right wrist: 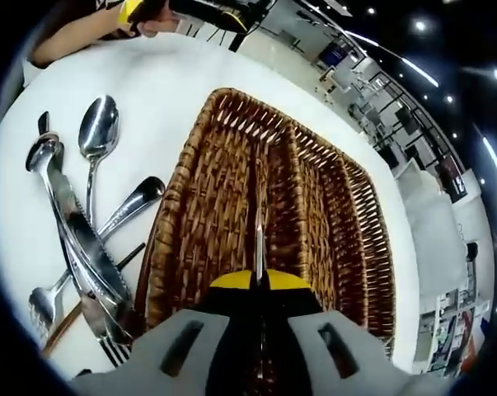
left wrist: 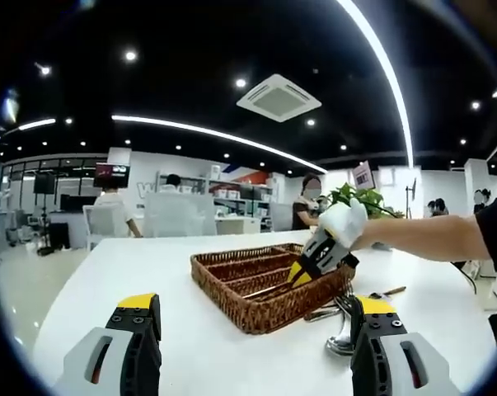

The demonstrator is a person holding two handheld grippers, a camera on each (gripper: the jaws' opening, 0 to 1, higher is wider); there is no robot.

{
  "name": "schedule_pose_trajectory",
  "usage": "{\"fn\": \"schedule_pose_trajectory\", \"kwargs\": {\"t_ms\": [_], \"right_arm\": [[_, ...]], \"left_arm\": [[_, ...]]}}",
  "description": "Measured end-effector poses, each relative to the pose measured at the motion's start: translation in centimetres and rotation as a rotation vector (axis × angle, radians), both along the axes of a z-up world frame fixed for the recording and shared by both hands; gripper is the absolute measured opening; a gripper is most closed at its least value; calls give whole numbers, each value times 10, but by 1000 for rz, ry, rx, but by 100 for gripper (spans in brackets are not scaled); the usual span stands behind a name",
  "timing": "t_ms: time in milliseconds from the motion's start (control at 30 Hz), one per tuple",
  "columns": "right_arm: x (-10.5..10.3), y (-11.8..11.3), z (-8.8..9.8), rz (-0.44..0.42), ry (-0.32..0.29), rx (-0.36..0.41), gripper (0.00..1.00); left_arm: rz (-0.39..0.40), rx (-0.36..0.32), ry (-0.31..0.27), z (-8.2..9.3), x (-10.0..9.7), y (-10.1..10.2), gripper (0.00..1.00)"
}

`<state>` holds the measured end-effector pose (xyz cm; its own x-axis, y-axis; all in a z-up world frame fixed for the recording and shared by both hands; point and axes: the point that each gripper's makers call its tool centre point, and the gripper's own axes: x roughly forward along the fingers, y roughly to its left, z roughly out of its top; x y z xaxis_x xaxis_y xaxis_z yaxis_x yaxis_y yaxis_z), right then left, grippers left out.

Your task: Arrange the knives, forks, and spoons in their matching storage slots by inserting each utensil handle-first until every utensil is classified and aligned in the correct compartment

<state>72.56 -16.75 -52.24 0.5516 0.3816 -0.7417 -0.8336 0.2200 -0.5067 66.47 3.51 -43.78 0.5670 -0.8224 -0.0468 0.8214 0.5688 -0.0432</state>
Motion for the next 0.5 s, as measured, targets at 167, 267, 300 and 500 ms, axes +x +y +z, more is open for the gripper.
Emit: {"fn": "schedule_pose_trajectory", "kwargs": {"t_ms": [167, 267, 300, 500], "right_arm": [[-3, 0, 5, -23, 3, 37, 7], [-5, 1, 19, -50, -3, 95, 10], [-5, 1, 20, -49, 1, 101, 11], [-10, -5, 33, -87, -16, 139, 21]], "left_arm": [[4, 0, 0, -1, 1, 1, 100], [-4, 4, 2, -2, -1, -2, 100], [-6, 7, 1, -3, -1, -2, 100], [-5, 13, -1, -4, -1, -2, 100]]}}
